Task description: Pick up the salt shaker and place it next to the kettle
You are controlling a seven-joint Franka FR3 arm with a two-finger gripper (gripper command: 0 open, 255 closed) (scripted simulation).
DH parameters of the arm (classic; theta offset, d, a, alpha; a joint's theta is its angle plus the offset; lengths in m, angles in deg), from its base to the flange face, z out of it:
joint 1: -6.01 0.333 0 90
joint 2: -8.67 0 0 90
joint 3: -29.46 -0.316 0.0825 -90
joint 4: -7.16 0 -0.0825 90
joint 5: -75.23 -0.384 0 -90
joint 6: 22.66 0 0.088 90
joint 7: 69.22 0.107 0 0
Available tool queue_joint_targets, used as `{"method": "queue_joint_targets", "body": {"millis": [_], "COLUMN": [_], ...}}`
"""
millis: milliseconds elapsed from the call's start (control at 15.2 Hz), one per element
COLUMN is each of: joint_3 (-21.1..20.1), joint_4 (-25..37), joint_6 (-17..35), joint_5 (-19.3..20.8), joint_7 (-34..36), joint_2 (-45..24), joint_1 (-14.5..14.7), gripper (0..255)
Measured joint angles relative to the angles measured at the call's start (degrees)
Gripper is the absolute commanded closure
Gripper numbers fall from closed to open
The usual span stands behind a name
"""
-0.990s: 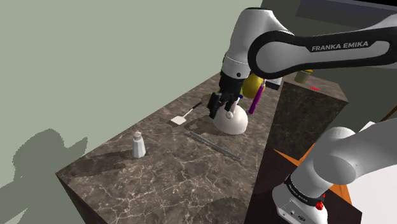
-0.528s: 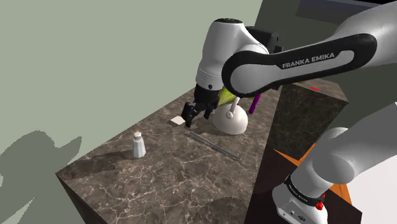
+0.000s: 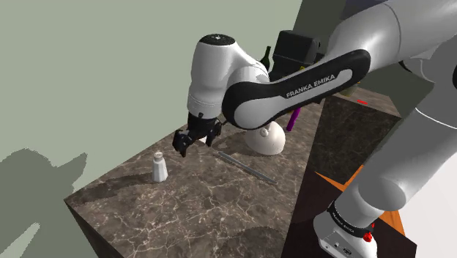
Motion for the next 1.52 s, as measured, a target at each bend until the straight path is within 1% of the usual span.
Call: {"method": "queue_joint_targets", "body": {"millis": [132, 198, 396, 528, 726, 990, 1452, 1518], "joint_3": [-0.9, -0.8, 0.8, 2.2, 3.5, 4.6, 5.0, 5.0], "joint_4": [3.2, 5.9, 13.6, 18.1, 20.4, 20.2, 20.1, 20.1], "joint_6": [0.2, -0.2, -1.9, -3.3, -3.0, -1.2, -0.5, -0.5], "joint_5": [5.5, 8.8, 17.2, 20.7, 23.3, 25.1, 25.7, 25.7], "joint_7": [5.7, 8.7, 15.7, 18.5, 20.4, 21.5, 21.9, 21.9], "joint_2": [-5.0, -8.4, -17.3, -21.7, -25.0, -27.1, -27.7, -27.7], "joint_1": [1.3, 2.4, 6.9, 9.8, 11.7, 12.3, 12.5, 12.5], "gripper": [0, 0, 0, 0, 0, 0, 0, 255]}}
